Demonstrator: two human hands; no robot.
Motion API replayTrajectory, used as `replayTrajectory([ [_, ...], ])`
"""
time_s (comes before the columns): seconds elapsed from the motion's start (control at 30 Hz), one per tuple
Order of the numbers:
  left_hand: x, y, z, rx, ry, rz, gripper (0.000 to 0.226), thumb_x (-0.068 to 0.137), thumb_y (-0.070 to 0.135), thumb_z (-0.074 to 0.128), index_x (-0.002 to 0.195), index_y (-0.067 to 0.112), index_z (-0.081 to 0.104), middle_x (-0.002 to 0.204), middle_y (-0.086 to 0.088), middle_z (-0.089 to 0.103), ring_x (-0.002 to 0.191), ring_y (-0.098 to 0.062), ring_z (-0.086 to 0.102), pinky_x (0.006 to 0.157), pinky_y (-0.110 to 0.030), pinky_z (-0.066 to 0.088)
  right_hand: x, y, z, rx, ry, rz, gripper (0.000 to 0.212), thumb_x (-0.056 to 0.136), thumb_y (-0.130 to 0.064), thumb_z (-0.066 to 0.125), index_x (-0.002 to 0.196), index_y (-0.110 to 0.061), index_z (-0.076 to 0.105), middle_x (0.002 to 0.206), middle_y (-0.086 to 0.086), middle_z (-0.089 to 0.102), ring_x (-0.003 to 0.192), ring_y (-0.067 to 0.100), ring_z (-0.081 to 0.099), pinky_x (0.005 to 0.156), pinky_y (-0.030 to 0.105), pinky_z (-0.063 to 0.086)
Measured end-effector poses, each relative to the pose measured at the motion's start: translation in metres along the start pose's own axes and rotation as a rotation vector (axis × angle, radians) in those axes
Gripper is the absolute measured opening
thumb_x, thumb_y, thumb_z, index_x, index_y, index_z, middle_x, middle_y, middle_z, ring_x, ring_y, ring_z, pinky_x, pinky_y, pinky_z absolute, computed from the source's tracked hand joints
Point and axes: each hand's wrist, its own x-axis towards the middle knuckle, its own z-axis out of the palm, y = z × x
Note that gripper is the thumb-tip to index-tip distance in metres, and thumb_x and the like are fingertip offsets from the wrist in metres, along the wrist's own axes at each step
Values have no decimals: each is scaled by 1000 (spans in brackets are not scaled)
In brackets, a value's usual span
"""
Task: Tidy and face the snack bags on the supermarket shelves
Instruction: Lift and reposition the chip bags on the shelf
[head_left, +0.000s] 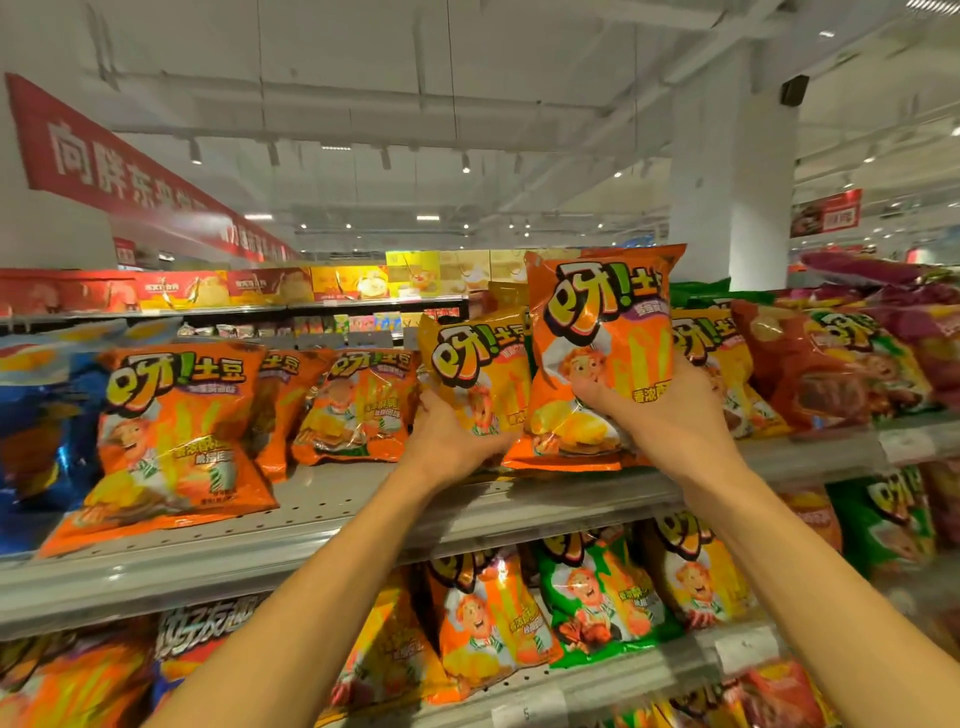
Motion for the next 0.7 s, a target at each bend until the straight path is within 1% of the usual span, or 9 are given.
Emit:
replayTrajectory([
  [0.07,-6,-5,-12,65,-35,54,118,66,54,86,150,7,17,148,-9,44,133,-28,47,111,-45,41,-2,-7,12,4,-16,-7,72,63,-62,85,122,-26,63,108,-5,73,101,18,69,92,49,57],
  [0.17,-23,-16,-41,198,-58,135,106,57,63,87,141,16,41,137,-1,56,125,-22,55,106,-43,46,-6,-20,36,19,-29,-43,69,63,-63,85,118,-29,63,105,-8,73,98,15,68,91,47,57],
  [0.27,-46,-33,-78,425,-34,111,107,49,83,75,131,17,55,127,1,62,117,-20,58,99,-43,50,-11,-35,66,41,-61,-67,70,62,-64,85,118,-27,63,105,-7,72,98,15,68,90,47,57],
  [0.33,-63,-46,-102,577,13,124,102,46,93,64,113,16,66,110,1,68,104,-20,61,87,-44,54,-14,-45,88,49,-82,-86,81,58,-71,82,122,-27,61,109,-5,71,102,18,67,91,48,56],
  [0.43,-84,-63,-135,721,84,119,93,51,93,57,93,11,68,88,2,65,85,-20,59,70,-39,53,-21,-60,123,67,-106,-101,96,49,-81,76,126,-28,57,115,-3,68,107,22,65,93,50,55],
  [0.5,-95,-71,-152,791,84,134,89,63,87,58,88,2,65,70,-2,63,71,-24,60,56,-36,43,-26,-67,147,60,-134,-107,91,54,-76,79,127,-27,55,115,-3,68,108,25,64,93,51,54],
  [0.53,-99,-74,-159,836,86,140,81,69,84,58,80,3,64,65,-4,61,65,-25,58,54,-36,38,-27,-70,160,49,-150,-104,87,58,-72,82,127,-26,55,114,-3,68,107,25,65,92,51,54],
  [0.6,-106,-78,-169,917,100,139,69,80,76,57,68,8,62,66,-6,61,65,-25,58,56,-36,40,-29,-72,183,14,-184,-86,84,62,-68,84,127,-25,53,115,-1,68,108,27,64,92,50,54],
  [0.7,-113,-81,-174,918,125,111,52,88,64,59,71,15,63,74,-1,59,73,-24,58,64,-37,48,-27,-71,213,-46,-221,-11,87,64,-68,84,130,-22,51,123,3,66,116,30,62,95,50,53],
])
